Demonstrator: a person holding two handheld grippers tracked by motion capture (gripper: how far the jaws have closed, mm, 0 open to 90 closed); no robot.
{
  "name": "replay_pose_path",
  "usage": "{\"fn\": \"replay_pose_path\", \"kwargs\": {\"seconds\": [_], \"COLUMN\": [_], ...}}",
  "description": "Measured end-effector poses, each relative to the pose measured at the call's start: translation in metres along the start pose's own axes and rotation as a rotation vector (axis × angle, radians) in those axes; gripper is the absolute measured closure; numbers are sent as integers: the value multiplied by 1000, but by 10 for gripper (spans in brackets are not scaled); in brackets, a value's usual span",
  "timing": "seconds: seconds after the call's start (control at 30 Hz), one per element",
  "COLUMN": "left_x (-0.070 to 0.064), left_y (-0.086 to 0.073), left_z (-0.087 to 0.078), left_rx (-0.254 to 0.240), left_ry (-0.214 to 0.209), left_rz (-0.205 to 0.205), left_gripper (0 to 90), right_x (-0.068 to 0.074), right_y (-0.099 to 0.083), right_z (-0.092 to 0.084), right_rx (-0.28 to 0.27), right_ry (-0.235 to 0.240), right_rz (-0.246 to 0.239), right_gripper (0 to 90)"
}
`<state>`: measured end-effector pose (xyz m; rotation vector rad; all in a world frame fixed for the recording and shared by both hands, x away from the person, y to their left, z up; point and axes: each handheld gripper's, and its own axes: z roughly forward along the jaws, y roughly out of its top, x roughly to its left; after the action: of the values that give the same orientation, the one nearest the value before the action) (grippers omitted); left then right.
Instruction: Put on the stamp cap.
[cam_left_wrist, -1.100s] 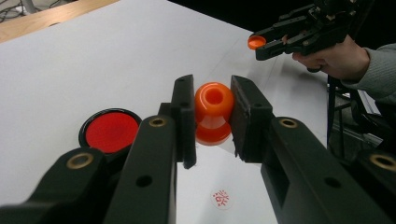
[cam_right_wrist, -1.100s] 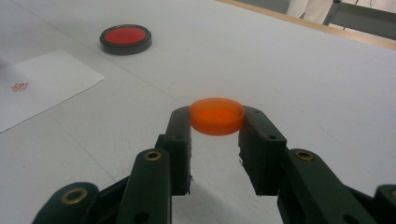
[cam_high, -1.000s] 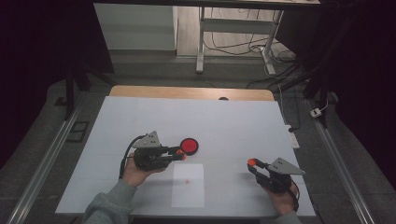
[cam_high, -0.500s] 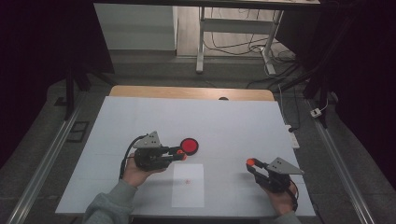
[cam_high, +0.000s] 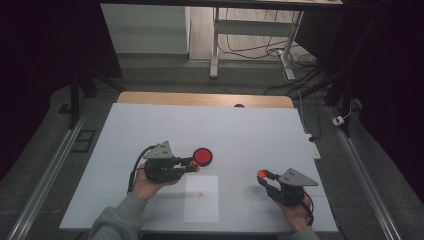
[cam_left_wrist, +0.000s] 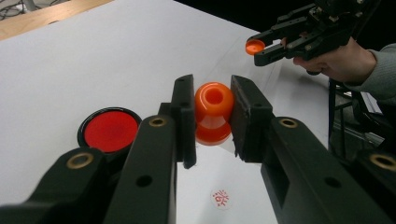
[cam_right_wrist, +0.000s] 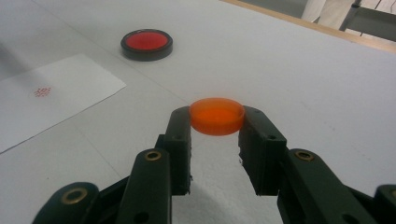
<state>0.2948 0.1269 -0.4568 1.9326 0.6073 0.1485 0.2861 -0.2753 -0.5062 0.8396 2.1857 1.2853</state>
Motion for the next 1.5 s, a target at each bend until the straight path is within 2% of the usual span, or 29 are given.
{"fn": "replay_pose_path", "kwargs": {"seconds": [0.43,0.67,1.03,1.5], "left_x": [0,0,-2,-1], "left_y": [0,-1,-1,-2], "left_z": [2,3,5,5], "left_rx": [7,9,22,22], "left_ry": [-2,-2,-5,-3], "left_rz": [0,1,5,3], "left_gripper": [723,723,723,723], "right_x": [16,22,33,55], "right_y": [6,9,13,22], "right_z": [15,21,31,51], "right_rx": [18,4,14,16], "right_ry": [42,72,84,150], "right_rz": [-32,-30,-43,-71], "right_gripper": [645,645,645,645]}}
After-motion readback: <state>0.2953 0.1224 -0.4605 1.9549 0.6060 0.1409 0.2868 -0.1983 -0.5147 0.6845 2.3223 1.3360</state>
